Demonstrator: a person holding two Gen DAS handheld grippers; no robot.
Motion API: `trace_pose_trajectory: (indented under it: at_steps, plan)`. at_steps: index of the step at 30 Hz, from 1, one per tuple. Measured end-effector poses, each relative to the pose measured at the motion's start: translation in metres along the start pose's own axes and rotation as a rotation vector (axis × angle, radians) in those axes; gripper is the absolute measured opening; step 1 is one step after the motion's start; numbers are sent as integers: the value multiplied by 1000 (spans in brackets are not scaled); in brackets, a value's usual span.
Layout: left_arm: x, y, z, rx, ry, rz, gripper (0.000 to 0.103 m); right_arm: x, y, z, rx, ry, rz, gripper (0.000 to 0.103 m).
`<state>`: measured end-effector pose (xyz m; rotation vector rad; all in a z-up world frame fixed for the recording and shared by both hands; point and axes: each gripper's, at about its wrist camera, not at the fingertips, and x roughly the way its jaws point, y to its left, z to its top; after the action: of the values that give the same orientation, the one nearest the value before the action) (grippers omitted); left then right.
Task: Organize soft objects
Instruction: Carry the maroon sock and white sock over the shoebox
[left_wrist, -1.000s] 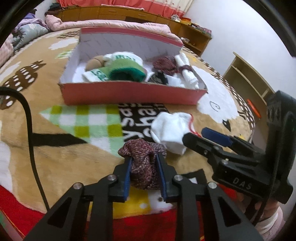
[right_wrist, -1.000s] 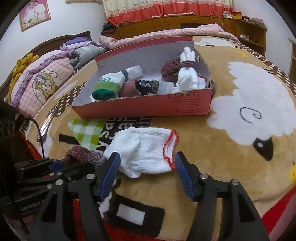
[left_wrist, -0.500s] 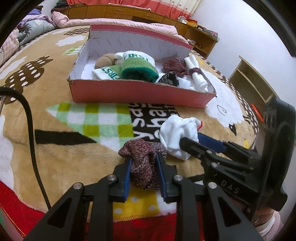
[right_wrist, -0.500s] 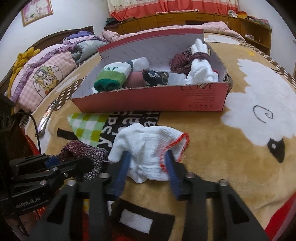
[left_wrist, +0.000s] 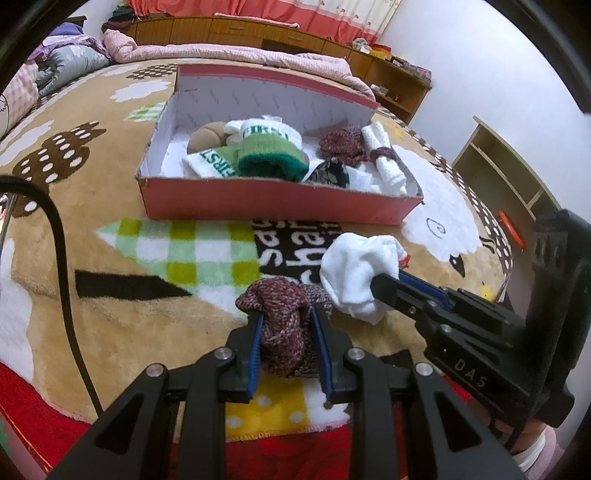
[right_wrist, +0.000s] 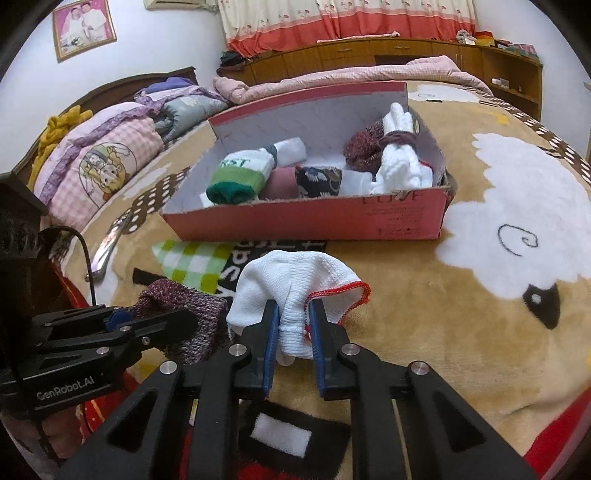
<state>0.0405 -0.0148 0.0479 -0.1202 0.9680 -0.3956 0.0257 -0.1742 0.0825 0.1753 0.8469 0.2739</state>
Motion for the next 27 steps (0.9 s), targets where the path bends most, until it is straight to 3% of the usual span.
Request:
trace_pose_trajectory:
  at_steps: [11,27]
  plan:
    - [-12,-7,17,17,-39,-1,26,-15,1,14,-9,-41,16,17]
    - [-28,-16,68,48,-141,23,26,-23,1,53,-49,-109,17,18]
